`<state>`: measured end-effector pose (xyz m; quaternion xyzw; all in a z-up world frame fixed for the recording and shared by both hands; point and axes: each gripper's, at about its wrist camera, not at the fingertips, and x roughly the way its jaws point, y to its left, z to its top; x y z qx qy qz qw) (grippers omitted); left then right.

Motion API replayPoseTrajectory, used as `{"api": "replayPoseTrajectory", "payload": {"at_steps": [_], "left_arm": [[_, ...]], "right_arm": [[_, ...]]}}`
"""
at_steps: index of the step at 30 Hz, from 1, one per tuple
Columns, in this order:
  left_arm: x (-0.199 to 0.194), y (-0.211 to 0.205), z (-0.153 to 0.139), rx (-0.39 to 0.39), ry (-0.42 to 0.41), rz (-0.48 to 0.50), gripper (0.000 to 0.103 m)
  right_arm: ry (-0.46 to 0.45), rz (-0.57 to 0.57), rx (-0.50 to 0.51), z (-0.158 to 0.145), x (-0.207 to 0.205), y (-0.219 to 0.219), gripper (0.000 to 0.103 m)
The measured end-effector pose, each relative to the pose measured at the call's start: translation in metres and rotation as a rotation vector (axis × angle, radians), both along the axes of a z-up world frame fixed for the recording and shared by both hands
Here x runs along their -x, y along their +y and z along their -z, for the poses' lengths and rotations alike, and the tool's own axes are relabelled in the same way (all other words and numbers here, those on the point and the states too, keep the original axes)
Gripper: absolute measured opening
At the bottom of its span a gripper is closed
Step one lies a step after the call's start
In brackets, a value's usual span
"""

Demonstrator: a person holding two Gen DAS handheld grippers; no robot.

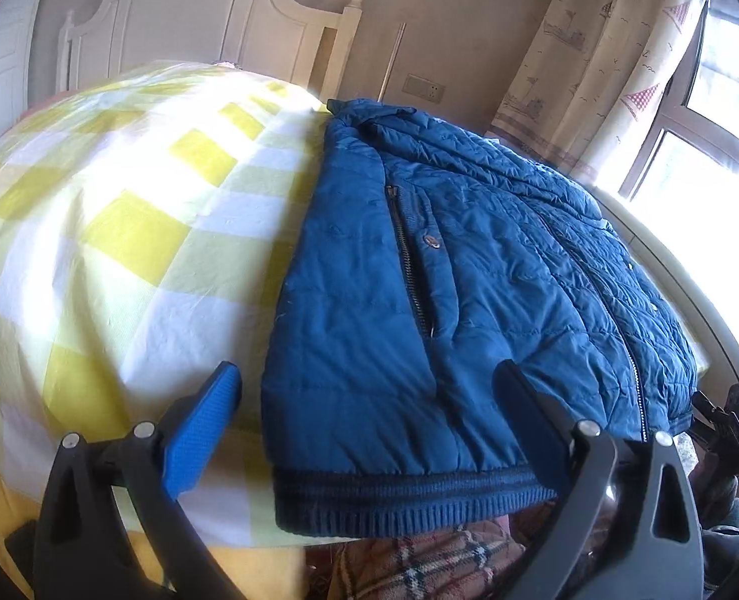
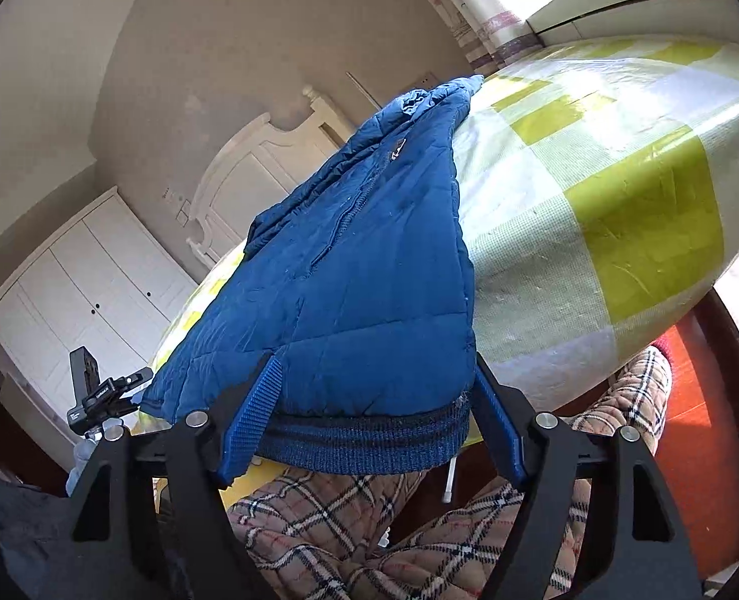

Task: Fold large clothes
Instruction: 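Grasp the ribbed hem with both grippers and lift it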

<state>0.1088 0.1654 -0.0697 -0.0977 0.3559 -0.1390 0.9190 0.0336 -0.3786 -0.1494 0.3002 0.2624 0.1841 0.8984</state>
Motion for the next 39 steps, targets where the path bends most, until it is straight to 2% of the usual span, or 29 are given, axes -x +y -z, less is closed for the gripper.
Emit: {"api": "replayPoseTrajectory", "payload": {"at_steps": [3,5,7,10,12,13,15,17,18,19,21,23,26,28,30,31,32,36,39], "left_arm": [[0.006,0.003,0.000,0.064,0.023,0.025,0.071],[0.012,0.013,0.002,0.102,0.040,0.022,0.051],[0.014,0.030,0.007,0.200,0.068,0.025,0.047],[0.014,0.050,0.019,0.352,0.108,0.035,0.048],[0.012,0.055,0.023,0.425,0.121,0.061,0.060],[0.011,0.055,0.023,0.450,0.127,0.076,0.065],[0.006,0.052,0.021,0.480,0.134,0.106,0.082],[0.004,0.048,0.018,0.476,0.144,0.100,0.083],[0.004,0.045,0.016,0.451,0.140,0.097,0.055],[0.004,0.042,0.015,0.418,0.152,0.095,0.032],[0.005,0.047,0.019,0.429,0.179,0.068,0.023],[0.012,0.054,0.015,0.450,0.164,0.053,0.020],[0.021,0.046,0.007,0.453,0.151,0.104,0.021],[0.021,0.041,0.011,0.448,0.175,0.124,0.033],[0.015,0.045,0.025,0.465,0.207,0.084,0.069],[0.013,0.049,0.032,0.477,0.220,0.046,0.074],[0.011,0.051,0.039,0.491,0.233,0.025,0.080],[0.002,0.050,0.049,0.549,0.241,0.055,0.081],[-0.002,0.045,0.050,0.596,0.223,0.082,0.079]], "right_arm": [[-0.042,-0.027,-0.029,-0.001,0.006,-0.001,0.056],[-0.077,-0.040,-0.060,-0.003,0.013,-0.005,0.050],[-0.087,-0.044,-0.071,-0.004,0.016,-0.007,0.049],[-0.084,-0.038,-0.089,-0.003,0.013,-0.008,0.049],[-0.074,-0.032,-0.098,0.000,0.011,-0.008,0.049],[-0.069,-0.030,-0.100,0.001,0.010,-0.008,0.049],[-0.066,-0.027,-0.110,0.002,0.010,-0.008,0.049],[-0.063,-0.021,-0.118,0.003,0.008,-0.008,0.049],[-0.069,-0.019,-0.107,0.002,0.009,-0.007,0.047],[-0.083,-0.018,-0.088,-0.002,0.010,-0.004,0.038],[-0.110,-0.020,-0.058,-0.012,0.016,-0.002,0.029],[-0.151,-0.010,-0.043,-0.022,0.023,-0.005,0.024],[-0.186,0.033,-0.071,-0.032,0.027,-0.016,0.022],[-0.181,0.050,-0.086,-0.030,0.026,-0.023,0.022],[-0.140,0.042,-0.078,-0.023,0.022,-0.024,0.025],[-0.122,0.043,-0.092,-0.018,0.021,-0.024,0.031],[-0.108,0.049,-0.104,-0.015,0.021,-0.025,0.033],[-0.058,0.036,-0.128,-0.006,0.014,-0.024,0.057],[-0.033,0.012,-0.138,-0.001,0.005,-0.017,0.059]]}}
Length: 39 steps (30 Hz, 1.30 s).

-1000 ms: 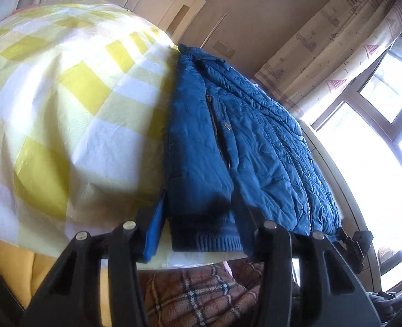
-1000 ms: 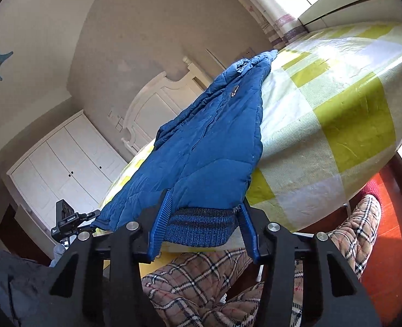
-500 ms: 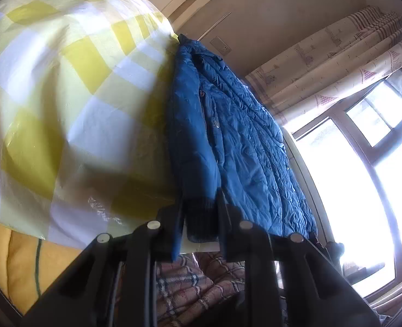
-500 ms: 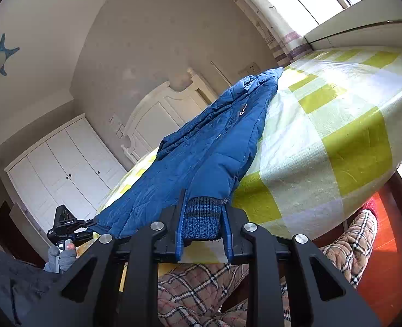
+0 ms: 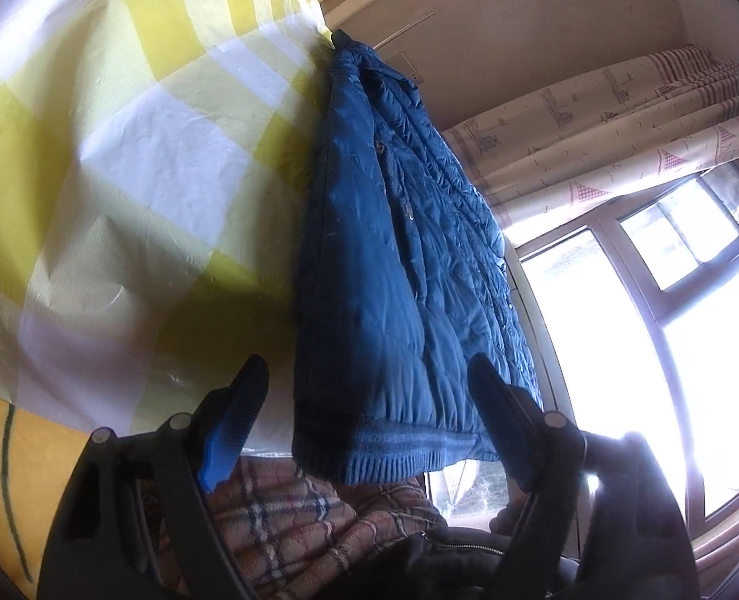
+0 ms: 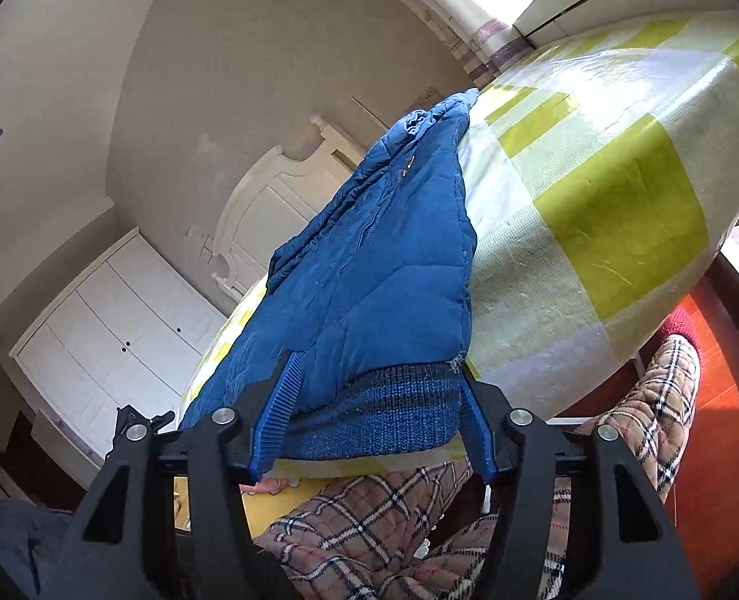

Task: Fold large clothes
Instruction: 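Grasp the ribbed hem with both grippers and lift it, then carry the held hem up and over toward the collar with both grippers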

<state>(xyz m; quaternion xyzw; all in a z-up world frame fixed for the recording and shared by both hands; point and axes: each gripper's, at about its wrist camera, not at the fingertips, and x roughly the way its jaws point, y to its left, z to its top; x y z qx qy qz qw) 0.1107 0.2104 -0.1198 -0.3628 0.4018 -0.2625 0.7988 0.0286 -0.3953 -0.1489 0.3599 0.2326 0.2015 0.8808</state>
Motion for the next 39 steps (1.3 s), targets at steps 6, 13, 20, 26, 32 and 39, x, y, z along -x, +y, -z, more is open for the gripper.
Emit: {"api": "replayPoseTrajectory", "payload": {"at_steps": [6,13,20,26,32,39], "left_arm": [[-0.012,-0.015,0.015,0.016,0.041,0.002,0.053],[0.021,-0.022,-0.014,-0.007,-0.126,-0.008,0.014],[0.083,-0.005,-0.052,-0.017,-0.193,0.040,0.014],[0.157,0.023,-0.084,0.109,-0.297,0.061,0.014],[0.133,0.025,-0.140,0.190,-0.438,0.084,0.015],[-0.042,-0.011,-0.195,0.156,-0.300,-0.004,0.019]], "right_arm": [[-0.025,0.004,-0.014,0.000,-0.005,0.004,0.046],[-0.128,0.055,0.087,-0.028,0.025,0.013,0.017],[-0.181,-0.027,0.093,-0.049,0.081,0.024,0.016],[-0.301,-0.121,0.109,-0.085,0.151,0.043,0.016],[-0.454,-0.111,0.145,-0.158,0.129,0.046,0.016],[-0.353,-0.049,0.240,-0.237,-0.040,0.054,0.016]]}}
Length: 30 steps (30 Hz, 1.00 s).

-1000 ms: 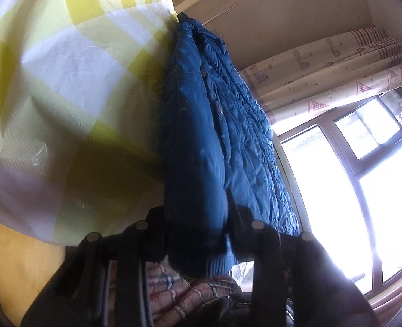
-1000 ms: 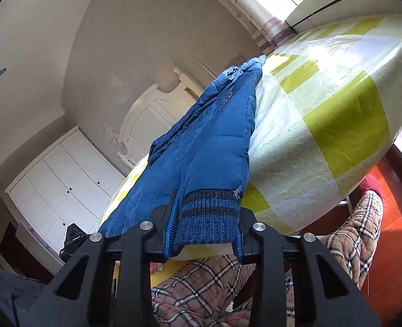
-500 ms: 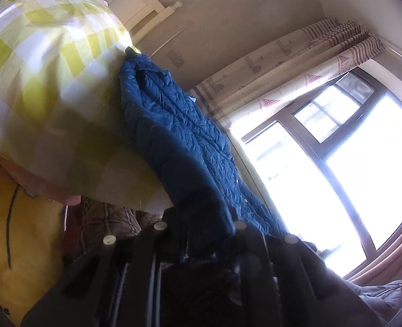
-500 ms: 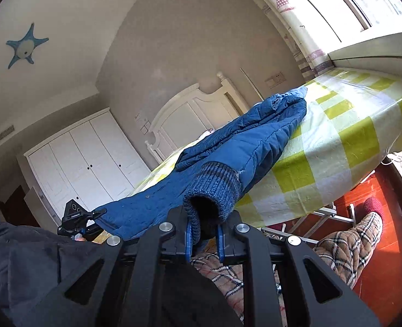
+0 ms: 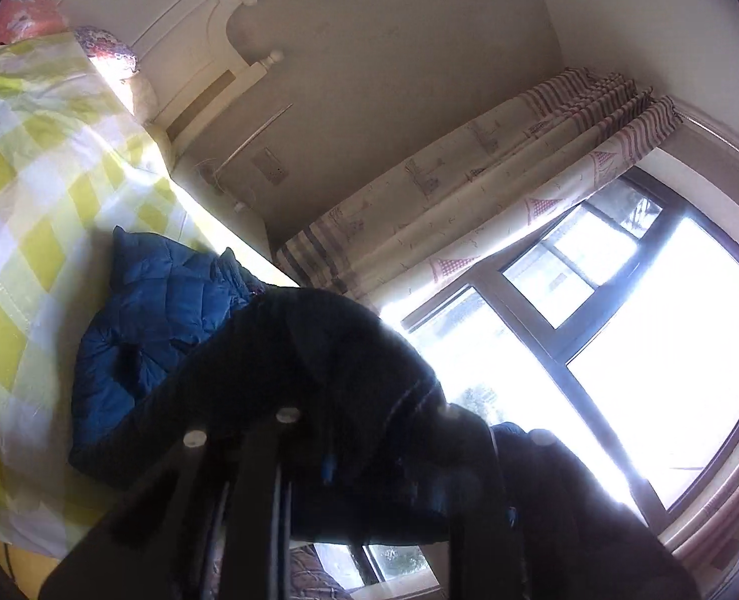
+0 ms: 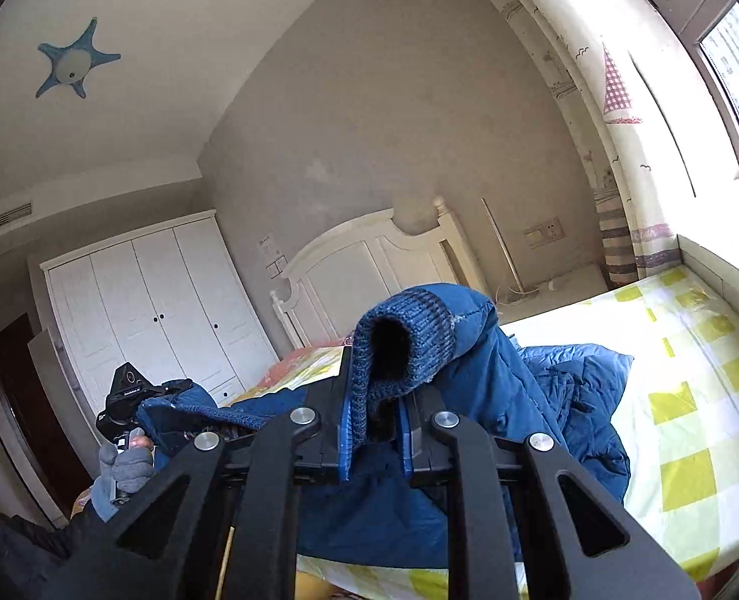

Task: Fold large clothes
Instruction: 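Carry the held hem up and over toward the collar with both grippers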

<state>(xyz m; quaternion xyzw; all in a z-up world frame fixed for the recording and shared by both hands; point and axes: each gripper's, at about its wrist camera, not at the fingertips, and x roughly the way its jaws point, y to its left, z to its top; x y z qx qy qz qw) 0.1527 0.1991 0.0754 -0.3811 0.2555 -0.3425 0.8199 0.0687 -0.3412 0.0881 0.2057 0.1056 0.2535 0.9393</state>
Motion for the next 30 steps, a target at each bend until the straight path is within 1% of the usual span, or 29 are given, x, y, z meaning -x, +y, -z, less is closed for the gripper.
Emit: {"api": "replayPoseTrajectory", "payload": {"at_steps": [1,2,3,4,5,6,7,9,10,11,12,13,14,15,16,18,21,23,25,26,27,28,29,30], "left_arm": [[-0.030,-0.003,0.005,0.014,0.050,-0.029,0.019],[-0.060,-0.007,0.013,0.019,0.093,-0.056,0.027],[-0.085,-0.010,0.021,0.001,0.126,-0.082,0.038],[-0.109,-0.013,0.031,-0.028,0.168,-0.117,0.045],[-0.128,-0.012,0.043,-0.051,0.222,-0.163,0.065],[-0.141,-0.007,0.055,-0.056,0.271,-0.207,0.069],[-0.149,-0.001,0.064,-0.041,0.300,-0.230,0.069],[-0.154,0.020,0.074,-0.016,0.304,-0.261,0.070],[-0.152,0.030,0.072,-0.037,0.284,-0.281,0.073],[-0.150,0.035,0.069,-0.085,0.259,-0.298,0.077],[-0.149,0.038,0.063,-0.159,0.233,-0.308,0.081],[-0.151,0.036,0.060,-0.243,0.221,-0.299,0.082],[-0.156,0.031,0.059,-0.330,0.222,-0.275,0.082],[-0.160,0.025,0.060,-0.397,0.224,-0.255,0.082],[-0.163,0.019,0.062,-0.446,0.222,-0.235,0.082],[-0.172,0.004,0.067,-0.520,0.228,-0.177,0.082],[-0.187,-0.013,0.074,-0.599,0.232,-0.127,0.082],[-0.200,-0.023,0.082,-0.614,0.258,-0.084,0.082],[-0.208,-0.032,0.094,-0.619,0.286,-0.053,0.081],[-0.211,-0.036,0.097,-0.633,0.286,-0.059,0.076],[-0.212,-0.040,0.098,-0.654,0.270,-0.079,0.057],[-0.211,-0.042,0.099,-0.678,0.254,-0.092,0.048],[-0.209,-0.044,0.099,-0.695,0.238,-0.093,0.034],[-0.205,-0.046,0.098,-0.709,0.218,-0.091,0.029]], "right_arm": [[0.033,0.033,0.019,0.000,-0.030,0.001,0.016],[0.087,0.062,0.019,0.004,-0.061,-0.001,0.016],[0.163,0.076,-0.007,0.014,-0.092,-0.006,0.018],[0.241,0.086,-0.037,0.026,-0.119,-0.013,0.028],[0.313,0.104,-0.063,0.039,-0.141,-0.019,0.036],[0.373,0.129,-0.094,0.052,-0.155,-0.027,0.057],[0.397,0.144,-0.121,0.062,-0.162,-0.035,0.066],[0.385,0.148,-0.138,0.071,-0.163,-0.049,0.066],[0.379,0.160,-0.123,0.072,-0.162,-0.056,0.066],[0.379,0.175,-0.097,0.073,-0.160,-0.061,0.066],[0.388,0.181,-0.067,0.075,-0.162,-0.066,0.066],[0.408,0.185,-0.032,0.076,-0.165,-0.069,0.066],[0.431,0.194,0.002,0.079,-0.170,-0.071,0.066],[0.451,0.200,0.039,0.083,-0.176,-0.072,0.066],[0.470,0.199,0.072,0.086,-0.183,-0.072,0.066],[0.508,0.188,0.114,0.093,-0.197,-0.068,0.066],[0.560,0.128,0.152,0.103,-0.217,-0.061,0.066],[0.595,0.094,0.178,0.109,-0.228,-0.055,0.066],[0.603,0.074,0.190,0.113,-0.232,-0.051,0.065],[0.590,0.071,0.195,0.113,-0.231,-0.049,0.064],[0.566,0.061,0.207,0.112,-0.228,-0.046,0.048],[0.540,0.071,0.237,0.111,-0.224,-0.043,0.035],[0.515,0.090,0.274,0.109,-0.219,-0.039,0.029],[0.485,0.096,0.299,0.106,-0.213,-0.035,0.021]]}}
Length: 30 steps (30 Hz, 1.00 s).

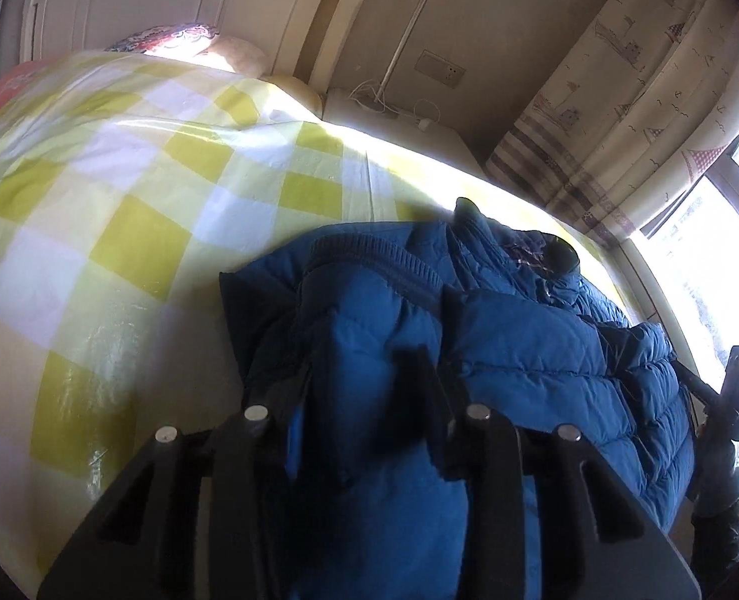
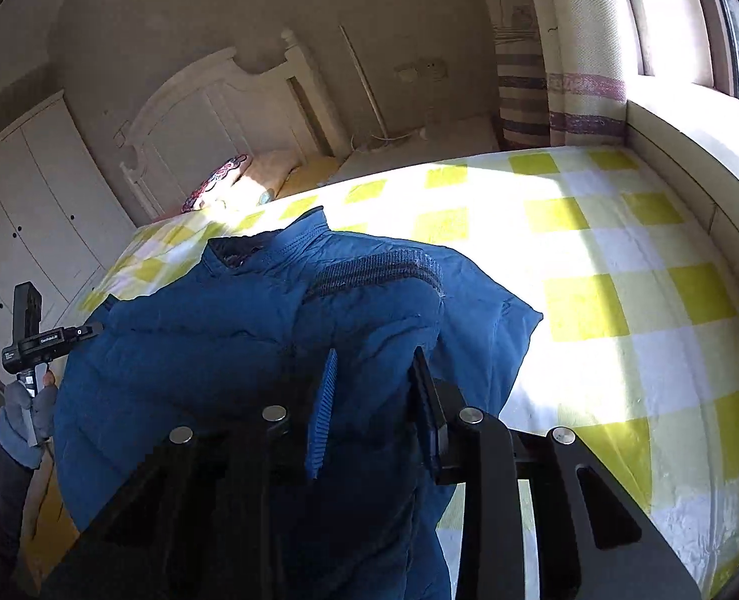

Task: Fold large clothes
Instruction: 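Carry the held hem up and over toward the collar with both grippers, then lower the hem onto the folded collar end with both grippers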

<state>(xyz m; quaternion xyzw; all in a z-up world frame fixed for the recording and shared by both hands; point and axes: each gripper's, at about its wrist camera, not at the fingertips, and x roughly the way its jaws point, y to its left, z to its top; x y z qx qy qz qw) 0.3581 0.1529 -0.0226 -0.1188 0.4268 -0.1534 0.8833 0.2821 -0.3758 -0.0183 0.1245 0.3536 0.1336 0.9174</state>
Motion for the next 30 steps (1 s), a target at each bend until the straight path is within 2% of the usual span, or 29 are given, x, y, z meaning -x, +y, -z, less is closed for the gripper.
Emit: {"api": "replayPoseTrajectory", "payload": {"at_steps": [1,3,8,11,14,16,17,19,20,21,22,23,25,26,28,30], "left_arm": [[0.005,-0.001,-0.002,-0.013,-0.026,0.007,0.020],[0.017,-0.002,-0.006,-0.035,-0.075,0.007,0.011],[0.053,-0.010,-0.028,-0.125,-0.211,-0.024,0.008],[0.064,-0.012,-0.067,-0.104,-0.277,-0.019,0.007],[0.046,-0.019,-0.116,-0.086,-0.310,-0.011,0.007],[0.021,-0.032,-0.135,-0.099,-0.296,0.000,0.007],[0.009,-0.042,-0.136,-0.126,-0.283,0.003,0.008],[-0.009,-0.056,-0.125,-0.180,-0.224,-0.014,0.008],[-0.014,-0.060,-0.113,-0.194,-0.189,-0.018,0.008],[-0.014,-0.060,-0.101,-0.207,-0.166,-0.021,0.008],[-0.011,-0.056,-0.088,-0.222,-0.148,-0.029,0.008],[-0.008,-0.050,-0.076,-0.236,-0.130,-0.038,0.008],[-0.003,-0.028,-0.051,-0.220,-0.075,-0.063,0.011],[-0.002,-0.014,-0.038,-0.190,-0.046,-0.069,0.014],[-0.005,0.006,-0.020,-0.115,0.008,-0.062,0.024],[-0.008,0.018,-0.012,-0.037,0.031,-0.069,0.031]], "right_arm": [[-0.032,0.001,0.025,-0.003,0.006,0.004,0.017],[-0.074,0.018,0.066,-0.009,0.018,0.010,0.013],[-0.150,0.048,0.127,-0.026,0.045,0.017,0.007],[-0.222,0.098,0.127,-0.063,0.057,0.011,0.002],[-0.318,0.203,0.053,-0.122,0.049,-0.014,0.000],[-0.310,0.256,0.069,-0.148,0.024,-0.025,0.000],[-0.264,0.234,0.037,-0.150,0.008,-0.030,0.000],[-0.118,0.089,-0.153,-0.130,-0.024,-0.036,0.004],[-0.065,0.063,-0.163,-0.117,-0.032,-0.035,0.010],[-0.019,0.060,-0.119,-0.100,-0.035,-0.029,0.043],[0.017,0.063,-0.081,-0.082,-0.035,-0.027,0.095],[0.028,0.060,-0.078,-0.063,-0.030,-0.027,0.098],[0.089,0.035,-0.123,-0.022,-0.026,-0.031,0.096],[0.110,0.041,-0.133,-0.006,-0.024,-0.035,0.095],[0.124,0.049,-0.167,0.017,-0.025,-0.040,0.085],[0.123,0.045,-0.223,0.026,-0.030,-0.041,0.079]]}}
